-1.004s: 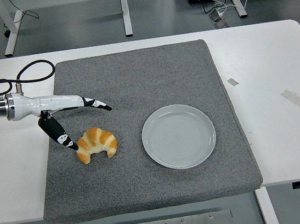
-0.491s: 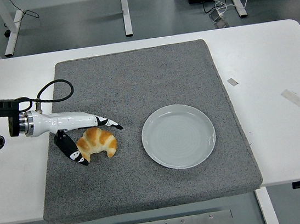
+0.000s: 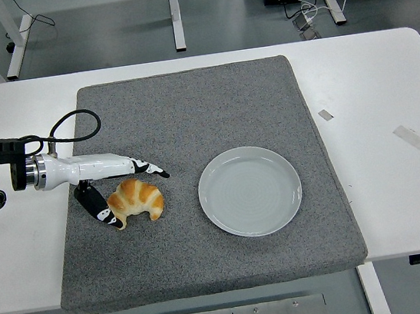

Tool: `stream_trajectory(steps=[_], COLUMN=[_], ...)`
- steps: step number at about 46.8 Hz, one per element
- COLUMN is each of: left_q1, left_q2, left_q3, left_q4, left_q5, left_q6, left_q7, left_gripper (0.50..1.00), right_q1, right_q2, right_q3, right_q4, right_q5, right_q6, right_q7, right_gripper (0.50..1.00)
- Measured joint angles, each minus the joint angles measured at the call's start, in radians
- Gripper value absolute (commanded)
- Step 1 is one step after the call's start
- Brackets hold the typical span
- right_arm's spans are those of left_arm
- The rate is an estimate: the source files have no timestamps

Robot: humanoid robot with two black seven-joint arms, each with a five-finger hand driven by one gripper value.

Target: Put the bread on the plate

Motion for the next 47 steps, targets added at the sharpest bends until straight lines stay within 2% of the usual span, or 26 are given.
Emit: stream_trajectory(steps=[11,19,22,34,47], left_q1=[-0.003,-0.006,-0.008,-0.021,-0.038], left_q2=[-0.009,-0.021,-0.030,-0.066,-0.068], left_q3=[0.053,0.070,0.071,0.070,0.069], left_q4=[0.014,0.022,0.030,0.080,0.083], left_q5=[0.000,0.000,0.000,0.000,-0.013], left_q6=[0.050,0.071,0.072,0.100,0.100], left_q7=[0.000,0.000,0.000,0.000,0.000], left_gripper=[0.839,0.724,0.659,0.533,0.517], right_q1=[0.000,0.000,0.000,0.000,0.000], right_q2=[0.000,0.000,0.000,0.000,0.000], right_q3=[0.000,0.000,0.000,-0.001,-0.001], right_q4=[-0.001,-0.001,-0.001,-0.001,-0.002], right_q5=[0.000,0.000,0.000,0.000,0.000], right_q6=[0.000,0.000,0.000,0.000,0.000], right_q7=[0.000,0.000,0.000,0.000,0.000], right_gripper=[1.000,1.000,1.000,1.000,1.000])
